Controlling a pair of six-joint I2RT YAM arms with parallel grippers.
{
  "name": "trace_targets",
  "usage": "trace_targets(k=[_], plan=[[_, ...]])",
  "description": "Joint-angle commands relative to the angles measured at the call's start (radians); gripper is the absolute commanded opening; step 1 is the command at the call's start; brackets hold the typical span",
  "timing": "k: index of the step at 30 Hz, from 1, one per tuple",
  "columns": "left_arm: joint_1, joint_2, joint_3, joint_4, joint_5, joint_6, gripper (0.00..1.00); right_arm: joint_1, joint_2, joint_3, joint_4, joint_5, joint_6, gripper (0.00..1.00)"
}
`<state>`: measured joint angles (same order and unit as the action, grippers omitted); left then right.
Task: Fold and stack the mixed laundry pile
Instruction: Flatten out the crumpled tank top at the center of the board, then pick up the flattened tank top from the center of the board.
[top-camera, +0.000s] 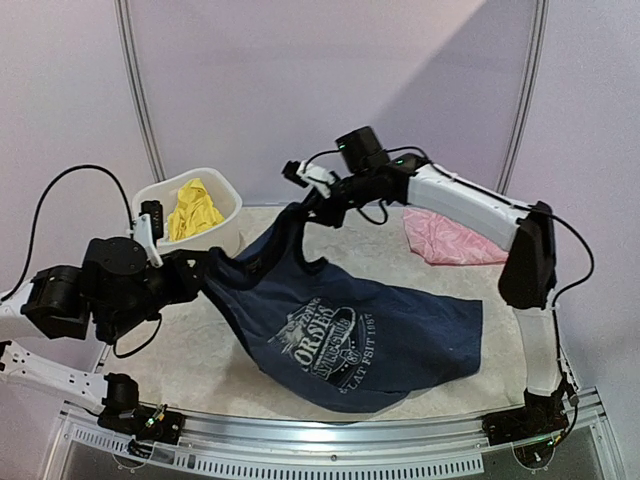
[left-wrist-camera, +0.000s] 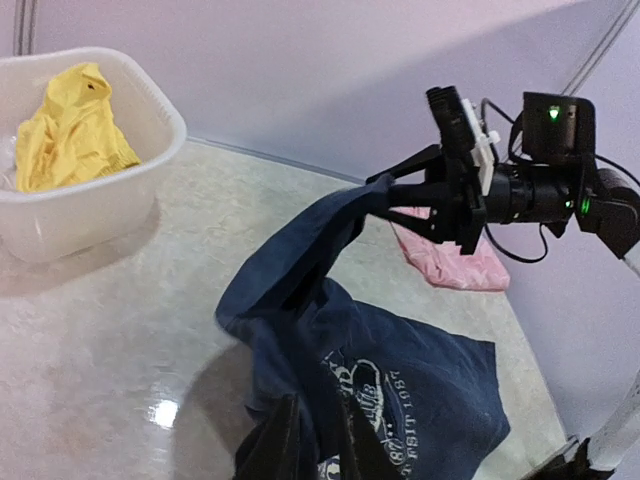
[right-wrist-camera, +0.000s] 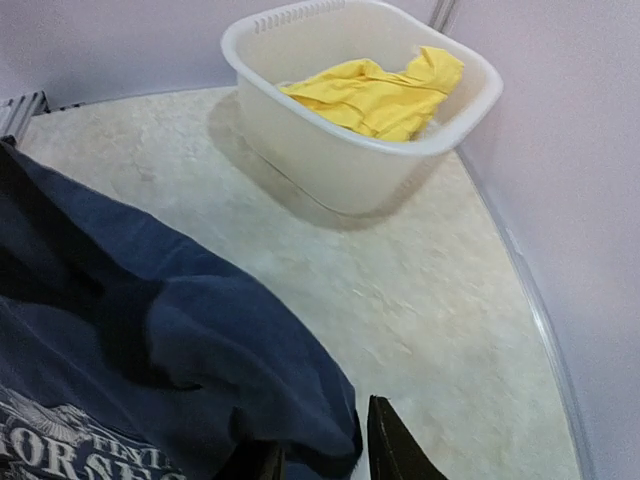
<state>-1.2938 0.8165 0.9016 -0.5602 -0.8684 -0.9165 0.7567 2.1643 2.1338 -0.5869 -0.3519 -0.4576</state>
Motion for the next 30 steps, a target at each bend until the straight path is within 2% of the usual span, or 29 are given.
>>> trace_targets(k=[1, 3, 5, 7, 9, 11, 15, 21, 25, 30], plan=[[0.005, -0.087, 0.035, -0.347, -0.108, -0.263, 0.36, 0.072, 0.149, 0.208, -0.071, -0.008, 0.041, 0.5], [0.004, -0.107, 0.068, -0.413, -0.155, -0.25, 0.46, 0.076, 0.172, 0.253, -0.076, 0.003, 0.068, 0.63], [0.011, -0.106, 0.091, -0.308, -0.196, -0.021, 0.54, 0.057, 0.14, 0.231, -0.089, 0.013, 0.089, 0.65], [0.053, -0.052, 0.13, -0.171, -0.194, 0.266, 0.67, 0.003, 0.082, 0.162, -0.101, -0.015, 0.119, 0.65], [0.177, 0.05, 0.217, -0.132, -0.054, 0.467, 0.74, -0.072, -0.009, 0.062, -0.112, -0.061, 0.16, 0.64], [0.325, 0.158, 0.311, -0.136, 0.168, 0.564, 0.75, -0.157, -0.116, -0.044, -0.149, -0.097, 0.19, 0.63], [0.471, 0.375, 0.407, -0.109, 0.457, 0.661, 0.73, -0.328, -0.29, -0.298, -0.202, -0.099, 0.168, 0.6], [0.582, 0.717, 0.566, -0.069, 0.71, 0.688, 0.67, -0.526, -0.485, -0.62, -0.197, -0.083, 0.169, 0.56], [0.626, 0.959, 0.716, -0.063, 0.839, 0.685, 0.63, -0.657, -0.528, -0.738, -0.208, -0.079, 0.169, 0.53], [0.664, 1.191, 0.866, -0.067, 0.999, 0.684, 0.66, -0.748, -0.486, -0.793, -0.267, -0.08, 0.115, 0.53]])
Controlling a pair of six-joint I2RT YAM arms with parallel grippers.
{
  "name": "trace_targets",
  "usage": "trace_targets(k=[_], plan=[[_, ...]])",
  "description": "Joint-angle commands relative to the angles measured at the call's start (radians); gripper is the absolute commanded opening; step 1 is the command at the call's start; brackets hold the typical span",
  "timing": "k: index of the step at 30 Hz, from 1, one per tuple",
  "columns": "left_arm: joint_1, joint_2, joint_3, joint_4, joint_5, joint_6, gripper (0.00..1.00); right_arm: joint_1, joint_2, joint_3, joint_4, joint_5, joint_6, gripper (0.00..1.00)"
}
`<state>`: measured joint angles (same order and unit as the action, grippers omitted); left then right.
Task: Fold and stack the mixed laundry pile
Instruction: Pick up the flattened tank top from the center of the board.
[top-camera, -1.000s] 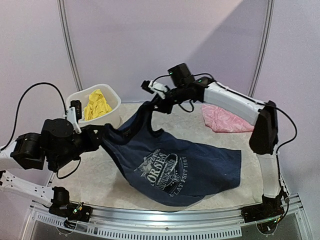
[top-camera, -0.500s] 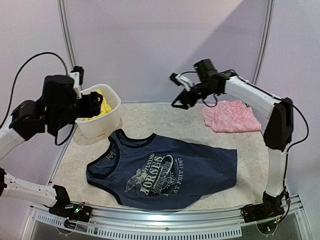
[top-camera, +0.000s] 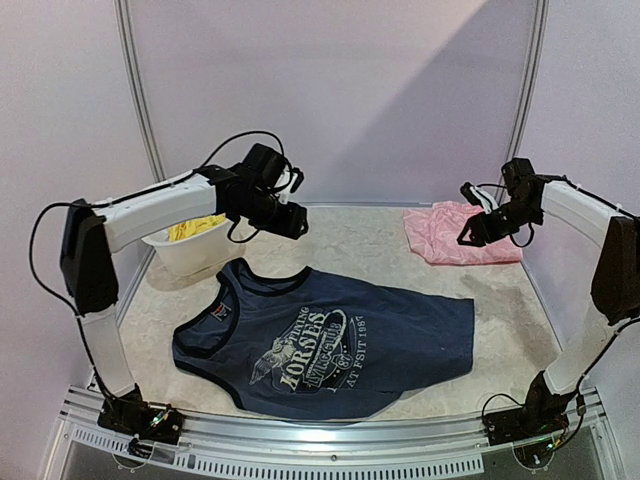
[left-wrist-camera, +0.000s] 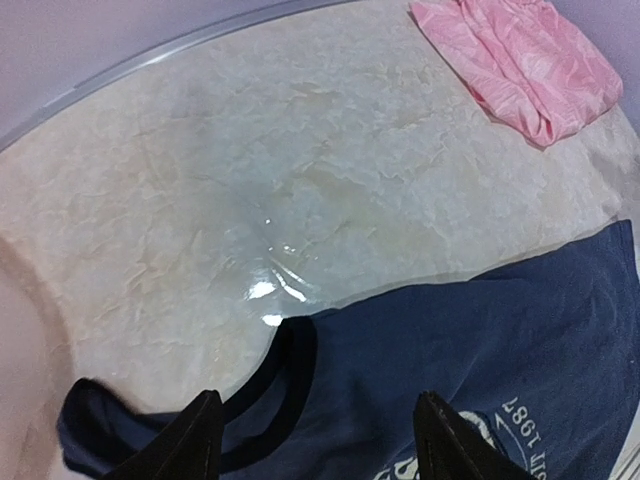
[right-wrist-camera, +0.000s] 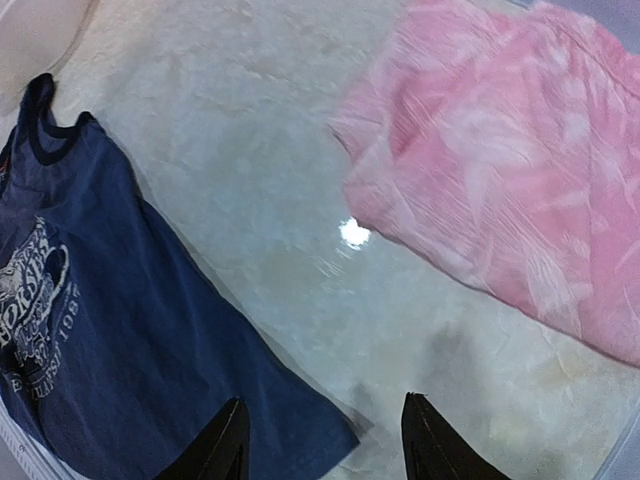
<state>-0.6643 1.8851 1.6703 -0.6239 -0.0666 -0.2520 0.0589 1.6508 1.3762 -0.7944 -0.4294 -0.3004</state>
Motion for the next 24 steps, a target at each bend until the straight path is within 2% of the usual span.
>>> trace_targets(k=[1, 8, 11, 20, 21, 24], plan=[[0.041, 0.16, 0.128, -0.016, 0.222, 0.02, 0.68, -0.081, 0.037, -0.047, -0.069, 0.005, -0.06, 0.54], [0.085, 0.331, 0.258, -0.128, 0.299, 0.045, 0.71, -0.1, 0.064, -0.106, -0.066, -0.01, -0.09, 0.55], [0.109, 0.369, 0.257, -0.16, 0.279, 0.073, 0.73, -0.1, 0.071, -0.113, -0.061, -0.013, -0.092, 0.55], [0.133, 0.489, 0.336, -0.271, 0.392, 0.216, 0.76, -0.1, 0.095, -0.121, -0.068, -0.039, -0.082, 0.55], [0.134, 0.495, 0.344, -0.274, 0.391, 0.225, 0.75, -0.1, 0.097, -0.123, -0.068, -0.042, -0.08, 0.55], [0.144, 0.524, 0.381, -0.279, 0.417, 0.229, 0.64, -0.1, 0.102, -0.122, -0.068, -0.053, -0.076, 0.55]])
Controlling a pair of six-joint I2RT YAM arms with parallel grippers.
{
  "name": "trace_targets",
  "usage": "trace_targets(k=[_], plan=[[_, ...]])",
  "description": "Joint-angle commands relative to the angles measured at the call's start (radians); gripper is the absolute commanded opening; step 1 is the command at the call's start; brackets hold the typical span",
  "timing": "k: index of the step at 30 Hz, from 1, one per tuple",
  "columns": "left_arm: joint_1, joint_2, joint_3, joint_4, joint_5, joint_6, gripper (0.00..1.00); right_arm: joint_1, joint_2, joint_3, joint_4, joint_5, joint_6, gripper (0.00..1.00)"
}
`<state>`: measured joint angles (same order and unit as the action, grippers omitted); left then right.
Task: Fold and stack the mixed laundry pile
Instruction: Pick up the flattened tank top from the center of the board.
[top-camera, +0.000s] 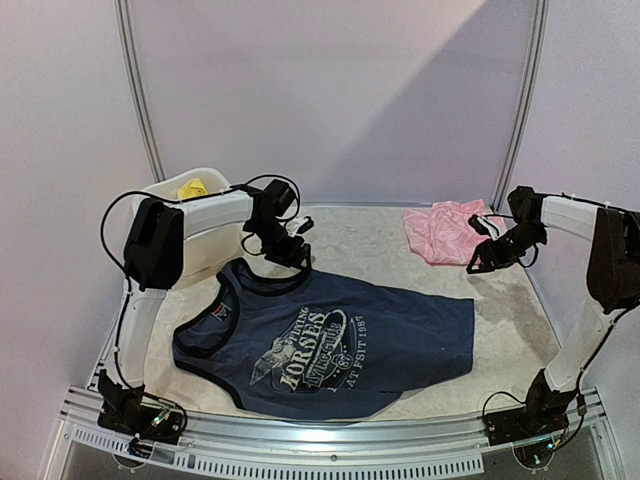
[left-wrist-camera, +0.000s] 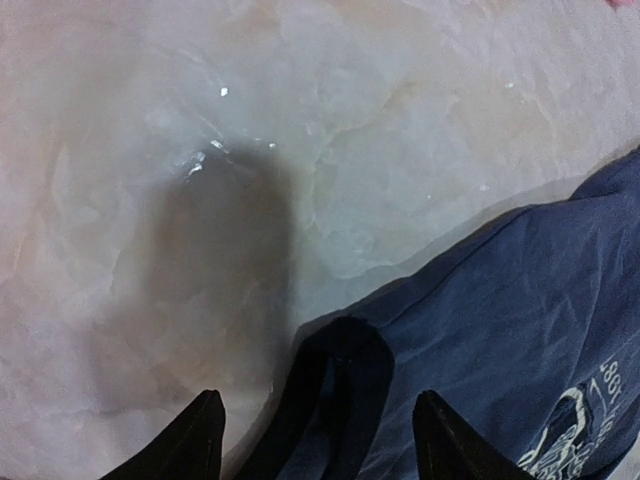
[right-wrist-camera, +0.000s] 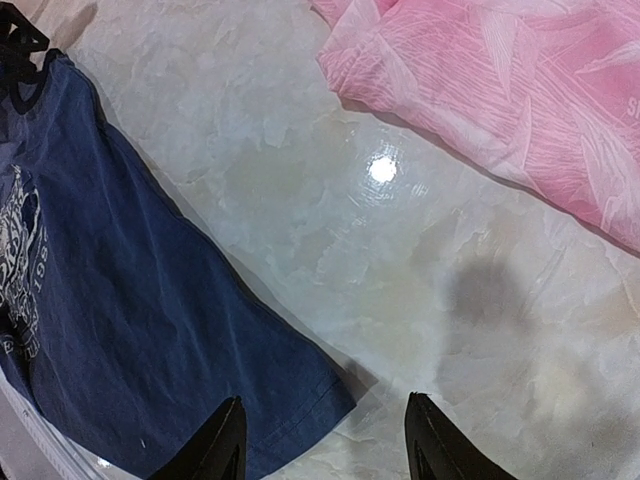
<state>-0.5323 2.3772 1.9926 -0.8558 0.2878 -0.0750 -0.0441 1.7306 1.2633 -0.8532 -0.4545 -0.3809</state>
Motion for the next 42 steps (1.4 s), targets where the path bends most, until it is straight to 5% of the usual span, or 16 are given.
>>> trace_targets(k=[1, 17, 34, 42], plan=[[0.016, 0.043, 0.073, -0.048, 0.081, 0.051, 0.6, 0.003, 0.024, -0.009, -0.01, -0.031, 0.008, 0.55], [0.022, 0.136, 0.174, -0.04, 0.132, -0.002, 0.45, 0.003, 0.035, -0.01, -0.018, -0.032, 0.014, 0.54], [0.022, 0.138, 0.207, -0.053, 0.17, -0.004, 0.0, 0.003, 0.059, -0.005, -0.023, -0.002, 0.016, 0.53], [0.032, 0.092, 0.224, -0.017, 0.135, -0.024, 0.0, 0.003, 0.177, 0.057, -0.144, 0.036, -0.046, 0.58]])
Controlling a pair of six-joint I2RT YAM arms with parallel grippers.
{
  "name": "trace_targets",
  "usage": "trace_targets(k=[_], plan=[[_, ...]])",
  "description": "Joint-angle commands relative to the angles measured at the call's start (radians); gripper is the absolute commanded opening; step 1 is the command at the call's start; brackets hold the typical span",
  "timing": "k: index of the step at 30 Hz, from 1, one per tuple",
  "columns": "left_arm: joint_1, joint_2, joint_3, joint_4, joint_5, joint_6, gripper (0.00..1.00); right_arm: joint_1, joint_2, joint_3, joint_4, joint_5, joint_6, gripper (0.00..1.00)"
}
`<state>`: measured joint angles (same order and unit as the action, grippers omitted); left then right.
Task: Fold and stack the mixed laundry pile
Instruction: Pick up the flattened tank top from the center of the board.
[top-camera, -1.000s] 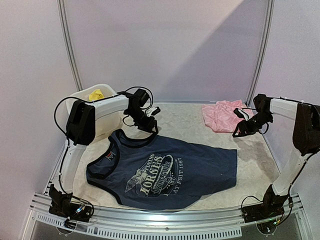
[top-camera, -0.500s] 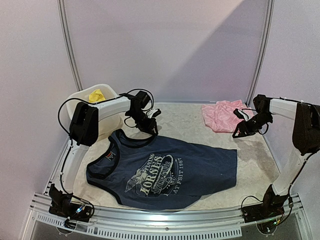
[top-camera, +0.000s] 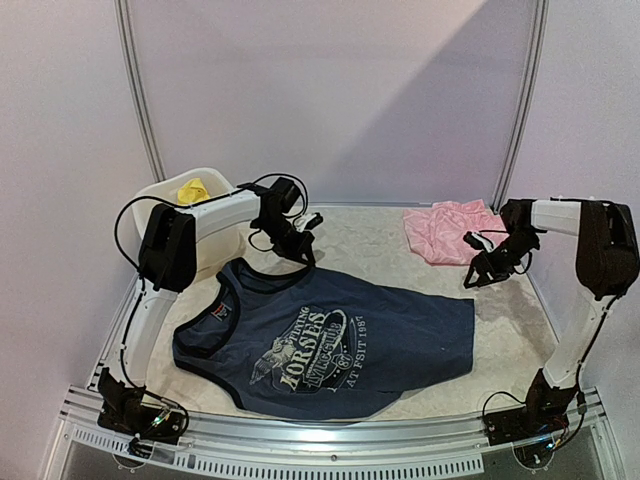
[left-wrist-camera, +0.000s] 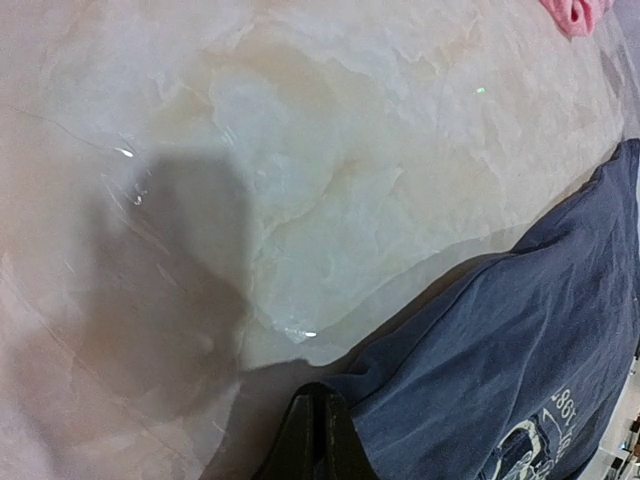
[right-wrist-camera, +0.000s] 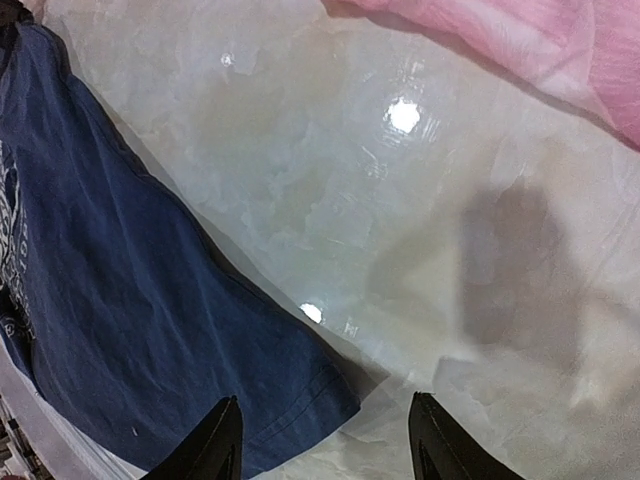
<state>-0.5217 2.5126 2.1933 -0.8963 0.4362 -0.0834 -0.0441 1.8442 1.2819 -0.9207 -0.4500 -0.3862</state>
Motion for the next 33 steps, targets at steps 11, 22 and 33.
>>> trace_targets(k=[11, 22, 33], plan=[[0.028, -0.052, 0.02, 0.017, -0.013, -0.021, 0.0, 0.003, 0.176, 0.068, -0.116, 0.006, -0.059, 0.41], [0.028, -0.063, 0.019, 0.028, -0.008, -0.034, 0.0, 0.001, 0.212, 0.114, -0.09, -0.013, -0.059, 0.0], [0.024, -0.356, -0.057, 0.198, -0.119, -0.076, 0.0, -0.009, -0.089, 0.366, -0.032, 0.132, -0.021, 0.0]])
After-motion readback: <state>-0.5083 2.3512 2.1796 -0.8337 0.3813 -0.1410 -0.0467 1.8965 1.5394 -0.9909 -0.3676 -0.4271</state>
